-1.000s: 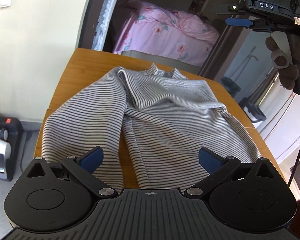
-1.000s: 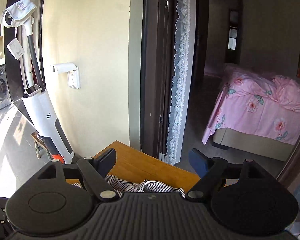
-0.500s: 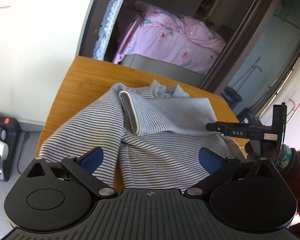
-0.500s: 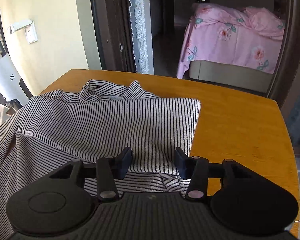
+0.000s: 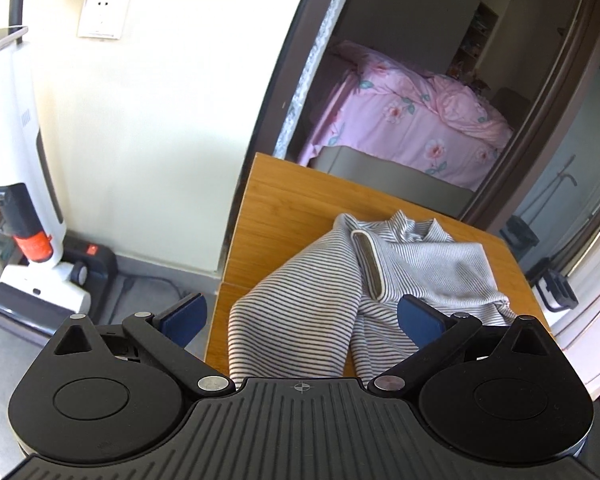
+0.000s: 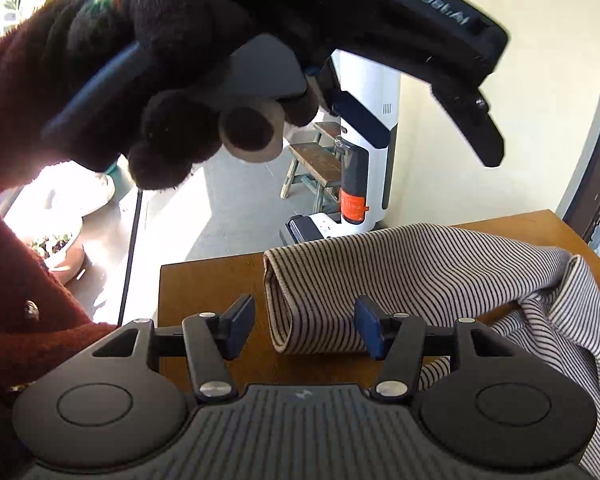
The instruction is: Fold clothes
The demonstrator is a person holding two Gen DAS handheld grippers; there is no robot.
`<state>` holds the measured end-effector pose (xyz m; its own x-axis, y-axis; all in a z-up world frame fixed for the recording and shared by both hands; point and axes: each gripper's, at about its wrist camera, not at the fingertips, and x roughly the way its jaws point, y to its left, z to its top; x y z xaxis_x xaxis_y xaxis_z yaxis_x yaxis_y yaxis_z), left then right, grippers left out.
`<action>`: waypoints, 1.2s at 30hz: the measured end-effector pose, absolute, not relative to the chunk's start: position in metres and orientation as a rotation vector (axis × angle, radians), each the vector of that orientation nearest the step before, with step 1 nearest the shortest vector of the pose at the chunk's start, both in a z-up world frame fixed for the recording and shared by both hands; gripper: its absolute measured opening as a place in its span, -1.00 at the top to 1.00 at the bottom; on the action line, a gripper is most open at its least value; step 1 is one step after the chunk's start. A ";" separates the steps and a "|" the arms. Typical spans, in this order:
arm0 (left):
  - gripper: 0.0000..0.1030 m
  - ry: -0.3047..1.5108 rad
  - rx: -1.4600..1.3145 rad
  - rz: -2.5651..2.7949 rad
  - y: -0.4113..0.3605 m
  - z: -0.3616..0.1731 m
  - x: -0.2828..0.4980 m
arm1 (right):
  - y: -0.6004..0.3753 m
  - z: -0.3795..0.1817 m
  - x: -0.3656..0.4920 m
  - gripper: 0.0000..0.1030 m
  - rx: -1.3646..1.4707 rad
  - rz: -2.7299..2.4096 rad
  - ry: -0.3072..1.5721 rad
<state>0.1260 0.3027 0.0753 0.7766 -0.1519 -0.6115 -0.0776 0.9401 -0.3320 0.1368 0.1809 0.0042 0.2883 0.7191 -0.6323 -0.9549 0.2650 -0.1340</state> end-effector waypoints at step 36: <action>-1.00 0.215 0.399 -0.248 0.109 0.101 0.212 | -0.008 0.157 0.268 0.91 -0.335 0.651 0.174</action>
<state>0.2117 0.1092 0.1006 0.9473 -0.1957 -0.2537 0.2794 0.8919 0.3555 0.2679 -0.0082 0.1574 0.7835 0.5633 -0.2622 -0.6189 0.7446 -0.2499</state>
